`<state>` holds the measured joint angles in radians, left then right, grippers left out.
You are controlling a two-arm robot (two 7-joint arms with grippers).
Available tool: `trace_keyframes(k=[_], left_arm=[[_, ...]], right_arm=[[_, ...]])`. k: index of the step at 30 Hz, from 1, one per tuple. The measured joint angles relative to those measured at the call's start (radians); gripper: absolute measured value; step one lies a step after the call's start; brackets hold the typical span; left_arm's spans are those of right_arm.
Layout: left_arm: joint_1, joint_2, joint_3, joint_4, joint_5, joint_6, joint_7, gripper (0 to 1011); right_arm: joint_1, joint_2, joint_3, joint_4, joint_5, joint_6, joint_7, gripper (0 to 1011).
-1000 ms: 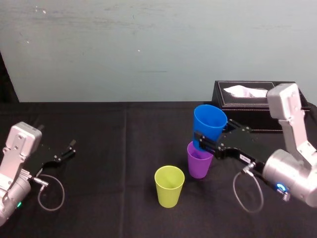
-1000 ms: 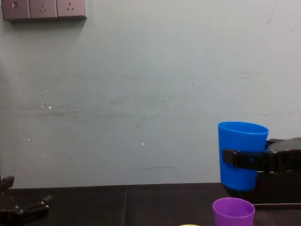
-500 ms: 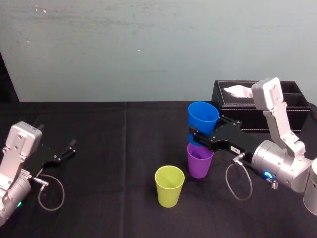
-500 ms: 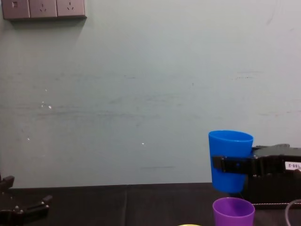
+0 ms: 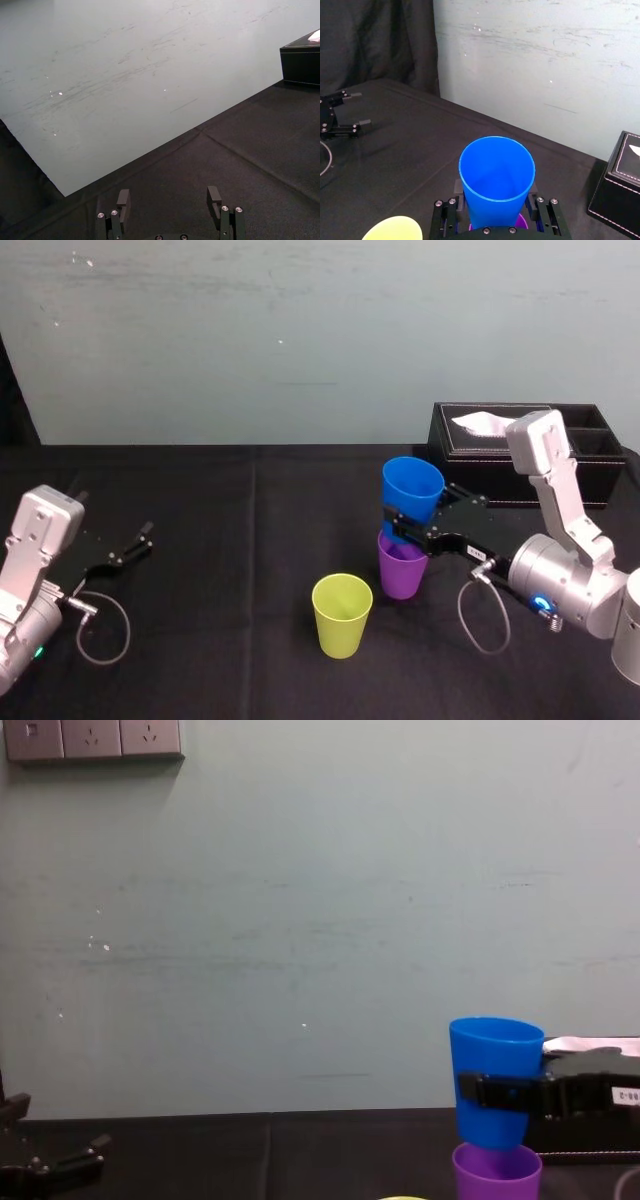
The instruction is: Stack the three plastic cups sequentially using one hand.
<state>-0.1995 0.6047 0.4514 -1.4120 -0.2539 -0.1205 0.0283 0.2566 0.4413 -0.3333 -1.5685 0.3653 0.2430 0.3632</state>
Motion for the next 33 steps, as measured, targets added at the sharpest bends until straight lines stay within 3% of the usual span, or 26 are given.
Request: trace_keyframes(k=[33], left_arm=[[0.000, 0.000, 0.000, 0.000, 0.000, 0.000, 0.000, 1000]], right_arm=[[0.006, -0.016, -0.022, 0.076, -0.035, -0.044, 0.002, 712]])
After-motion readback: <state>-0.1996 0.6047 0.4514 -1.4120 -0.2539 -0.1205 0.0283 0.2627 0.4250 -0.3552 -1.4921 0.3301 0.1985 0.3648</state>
